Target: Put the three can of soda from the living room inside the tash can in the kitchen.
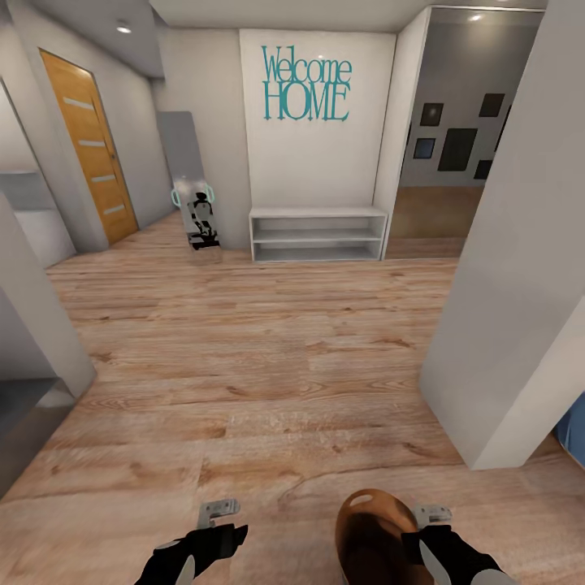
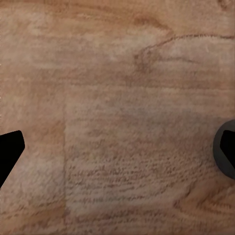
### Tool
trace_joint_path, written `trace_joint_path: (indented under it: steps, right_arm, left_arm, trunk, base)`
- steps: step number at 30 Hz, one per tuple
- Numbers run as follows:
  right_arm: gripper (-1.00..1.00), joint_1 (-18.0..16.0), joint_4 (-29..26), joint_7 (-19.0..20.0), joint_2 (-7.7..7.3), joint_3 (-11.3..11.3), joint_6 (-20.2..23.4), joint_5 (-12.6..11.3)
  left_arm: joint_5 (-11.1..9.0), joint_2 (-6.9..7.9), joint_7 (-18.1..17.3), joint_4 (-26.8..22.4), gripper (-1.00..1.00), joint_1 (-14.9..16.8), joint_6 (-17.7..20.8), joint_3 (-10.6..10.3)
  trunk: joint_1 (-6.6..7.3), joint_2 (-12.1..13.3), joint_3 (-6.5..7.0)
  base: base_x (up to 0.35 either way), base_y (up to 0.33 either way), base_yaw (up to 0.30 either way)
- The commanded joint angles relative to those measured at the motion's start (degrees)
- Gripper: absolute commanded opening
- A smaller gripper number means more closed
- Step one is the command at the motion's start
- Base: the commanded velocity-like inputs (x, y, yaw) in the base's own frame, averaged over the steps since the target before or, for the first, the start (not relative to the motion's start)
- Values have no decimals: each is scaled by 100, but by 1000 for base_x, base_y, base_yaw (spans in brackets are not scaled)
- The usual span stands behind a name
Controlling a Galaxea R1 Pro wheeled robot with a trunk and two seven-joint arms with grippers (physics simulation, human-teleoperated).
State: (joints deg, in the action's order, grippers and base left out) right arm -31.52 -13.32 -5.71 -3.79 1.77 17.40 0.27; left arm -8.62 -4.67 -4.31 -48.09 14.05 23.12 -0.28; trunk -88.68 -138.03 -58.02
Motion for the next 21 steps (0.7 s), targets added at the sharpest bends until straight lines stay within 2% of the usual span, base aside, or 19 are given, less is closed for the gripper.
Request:
trace_joint_path:
  steps: [1,21]
  right_arm:
    - [-100,6,-19,18,18,-80,-261,26]
    - [-100,6,-21,18,24,-53,-263,22]
  left_arm:
    - [0,3,0,1,100,1,-3,0]
    - [1,3,0,12,100,1,-12,-2]
  trunk:
    - [-14,1,-1]
    - [-14,1,-1]
  base:
    - [0,0,0]
    - [0,0,0]
